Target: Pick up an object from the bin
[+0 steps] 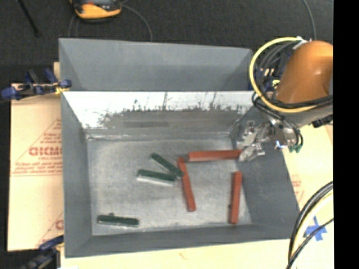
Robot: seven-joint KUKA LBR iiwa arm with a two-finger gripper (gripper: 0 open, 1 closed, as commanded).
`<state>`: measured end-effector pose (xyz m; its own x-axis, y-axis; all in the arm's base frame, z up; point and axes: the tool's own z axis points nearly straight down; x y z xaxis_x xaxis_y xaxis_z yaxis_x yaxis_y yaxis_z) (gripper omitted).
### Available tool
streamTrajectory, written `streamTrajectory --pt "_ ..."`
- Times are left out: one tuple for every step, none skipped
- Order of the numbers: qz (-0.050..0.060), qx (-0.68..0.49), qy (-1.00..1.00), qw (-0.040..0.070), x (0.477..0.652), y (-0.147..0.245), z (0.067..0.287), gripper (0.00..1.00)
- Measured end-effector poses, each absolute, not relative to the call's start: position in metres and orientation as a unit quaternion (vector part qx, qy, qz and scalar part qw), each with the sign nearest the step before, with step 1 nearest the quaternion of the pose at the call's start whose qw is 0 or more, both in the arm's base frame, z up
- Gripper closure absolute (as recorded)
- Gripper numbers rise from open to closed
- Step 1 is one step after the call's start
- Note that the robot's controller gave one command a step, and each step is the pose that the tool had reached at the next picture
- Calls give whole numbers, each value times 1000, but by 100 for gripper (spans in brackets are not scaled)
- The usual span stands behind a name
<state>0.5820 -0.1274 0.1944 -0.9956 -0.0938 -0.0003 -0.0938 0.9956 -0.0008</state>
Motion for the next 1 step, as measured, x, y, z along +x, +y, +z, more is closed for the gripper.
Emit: streamTrajectory --pt "0 -46 999 2 580 -144 239 100"
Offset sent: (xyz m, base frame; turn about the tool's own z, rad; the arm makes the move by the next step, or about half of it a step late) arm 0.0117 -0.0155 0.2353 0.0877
